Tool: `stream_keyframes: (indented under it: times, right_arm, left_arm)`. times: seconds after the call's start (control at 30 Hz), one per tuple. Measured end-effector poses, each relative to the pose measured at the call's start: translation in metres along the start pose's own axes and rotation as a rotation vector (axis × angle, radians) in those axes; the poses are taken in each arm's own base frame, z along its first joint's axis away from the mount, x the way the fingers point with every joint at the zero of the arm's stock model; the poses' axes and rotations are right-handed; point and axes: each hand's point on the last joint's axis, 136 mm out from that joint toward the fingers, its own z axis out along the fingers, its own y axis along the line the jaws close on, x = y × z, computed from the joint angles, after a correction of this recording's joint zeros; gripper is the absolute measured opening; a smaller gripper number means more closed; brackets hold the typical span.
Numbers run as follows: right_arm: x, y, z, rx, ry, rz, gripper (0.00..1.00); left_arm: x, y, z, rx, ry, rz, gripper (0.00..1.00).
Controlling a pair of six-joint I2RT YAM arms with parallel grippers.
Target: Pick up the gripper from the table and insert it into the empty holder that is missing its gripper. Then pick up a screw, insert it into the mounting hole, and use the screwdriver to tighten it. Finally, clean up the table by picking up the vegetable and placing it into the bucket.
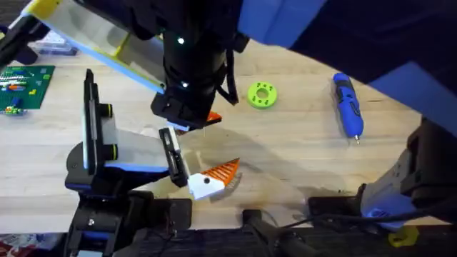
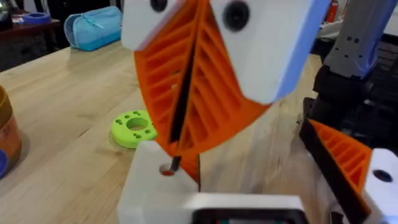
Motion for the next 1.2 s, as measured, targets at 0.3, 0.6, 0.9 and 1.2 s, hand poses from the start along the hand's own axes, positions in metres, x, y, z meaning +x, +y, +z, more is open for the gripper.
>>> stream_keyframes:
  times: [0.3,0.6,0.9,1.2]
  right_arm:
    - [0.0002,-0.0011,0.0000,0.001,0.000,0.003,0.009]
    - [-0.0021,-0.0014,-0.0001,0.002,-0.009,0.002,0.009]
    - [-0.0047,-0.0019,-0.0001,0.004,-0.020,0.001,0.009]
    - [-0.0025,-0.0015,0.0000,0.002,-0.011,0.002,0.009]
  left_arm:
    - [0.0000,0.0000,0.0000,0.000,0.000,0.000,0.986]
    - [0.0000,0.0000,0.0000,0.000,0.000,0.000,0.986]
    - [0.0000,0.0000,0.0000,0.000,0.000,0.000,0.986]
    - [0.0000,0.0000,0.0000,0.000,0.000,0.000,0.986]
